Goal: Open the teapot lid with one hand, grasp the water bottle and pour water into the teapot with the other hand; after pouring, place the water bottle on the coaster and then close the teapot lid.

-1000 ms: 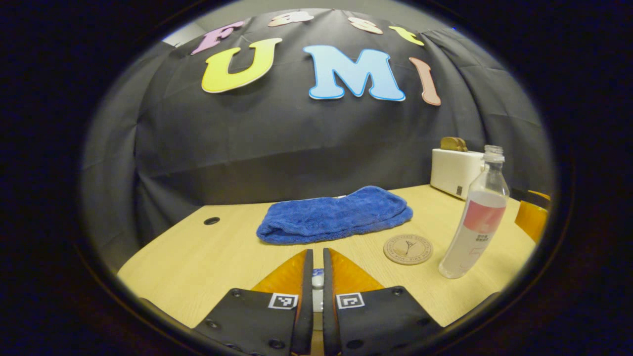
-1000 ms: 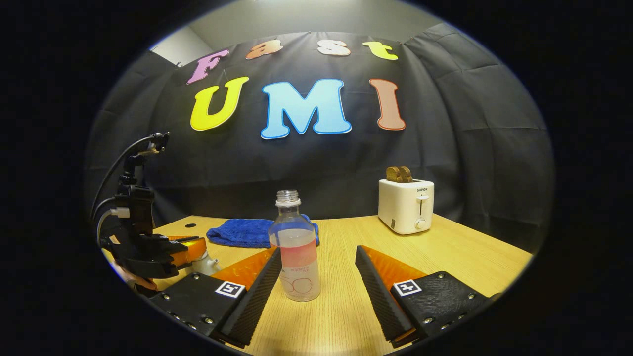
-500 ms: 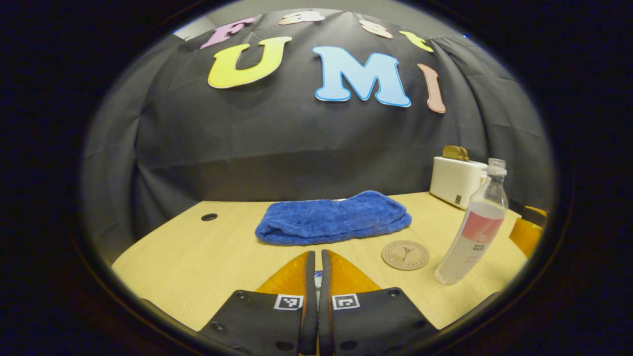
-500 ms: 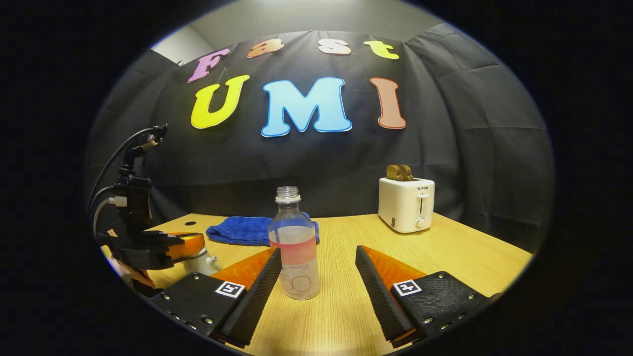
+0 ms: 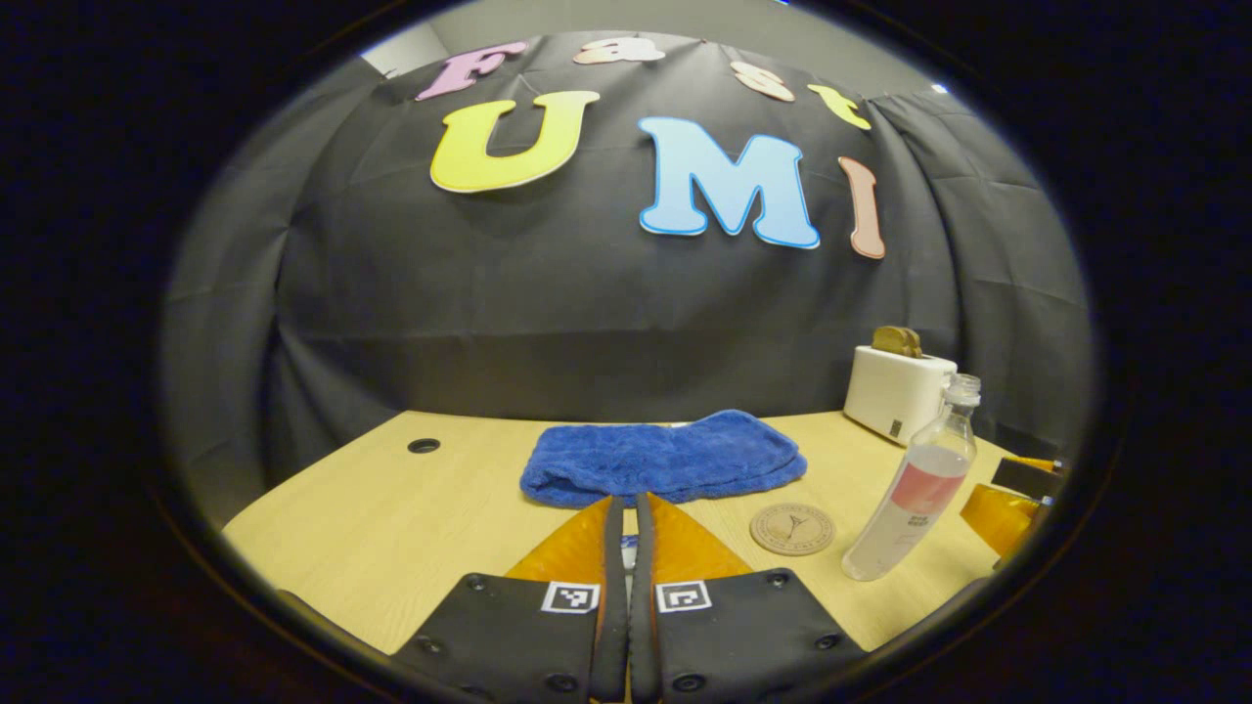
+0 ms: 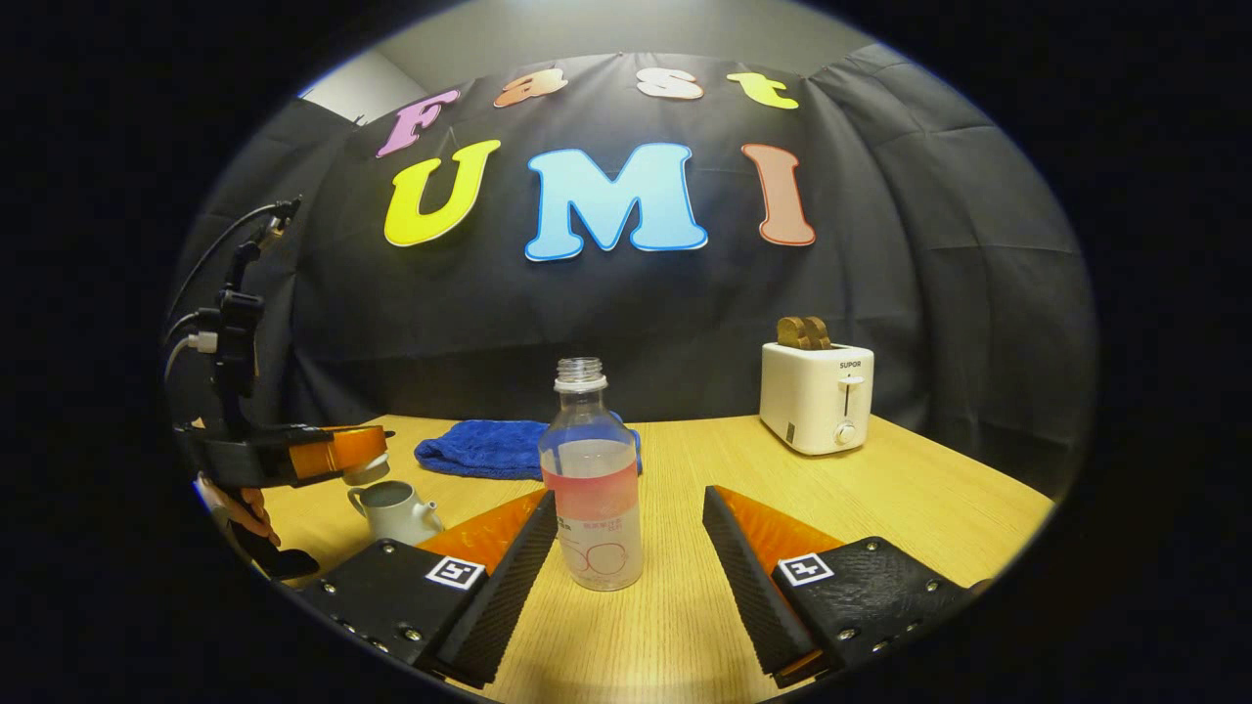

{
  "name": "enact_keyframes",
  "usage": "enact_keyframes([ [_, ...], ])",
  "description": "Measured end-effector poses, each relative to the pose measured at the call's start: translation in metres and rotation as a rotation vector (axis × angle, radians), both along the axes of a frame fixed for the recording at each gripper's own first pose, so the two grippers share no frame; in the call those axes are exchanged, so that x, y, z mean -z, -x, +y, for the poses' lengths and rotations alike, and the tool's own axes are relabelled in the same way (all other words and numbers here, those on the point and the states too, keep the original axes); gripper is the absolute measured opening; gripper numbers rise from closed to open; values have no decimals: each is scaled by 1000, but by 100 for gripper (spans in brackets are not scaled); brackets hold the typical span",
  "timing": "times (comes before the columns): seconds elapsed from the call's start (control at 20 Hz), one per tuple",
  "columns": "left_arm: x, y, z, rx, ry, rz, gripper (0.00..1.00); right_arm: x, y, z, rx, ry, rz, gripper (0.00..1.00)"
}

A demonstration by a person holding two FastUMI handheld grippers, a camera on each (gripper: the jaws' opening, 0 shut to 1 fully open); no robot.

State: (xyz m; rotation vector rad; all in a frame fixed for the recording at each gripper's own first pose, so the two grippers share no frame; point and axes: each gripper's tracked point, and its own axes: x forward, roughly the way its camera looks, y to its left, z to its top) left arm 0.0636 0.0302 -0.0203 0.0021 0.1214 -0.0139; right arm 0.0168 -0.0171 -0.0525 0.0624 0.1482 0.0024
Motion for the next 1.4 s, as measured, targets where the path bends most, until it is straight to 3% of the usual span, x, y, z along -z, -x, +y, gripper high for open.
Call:
enact_keyframes([
  [0.65, 0, 40, 45, -45, 21, 5, 8, 20, -36, 22, -131, 44, 115, 94],
  [1.0, 8, 58, 63, -67, 22, 17, 7, 46, -58, 23, -133, 62, 189, 93],
  [1.05, 9, 60, 64, -68, 26, 18, 7, 50, -59, 22, -125, 69, 199, 92],
  [1.1, 11, 61, 65, -67, 30, 20, 7, 47, -56, 20, -126, 81, 204, 79],
  [1.4, 17, 65, 73, -73, 48, 32, 7, 46, -64, 23, -136, 202, 214, 76],
])
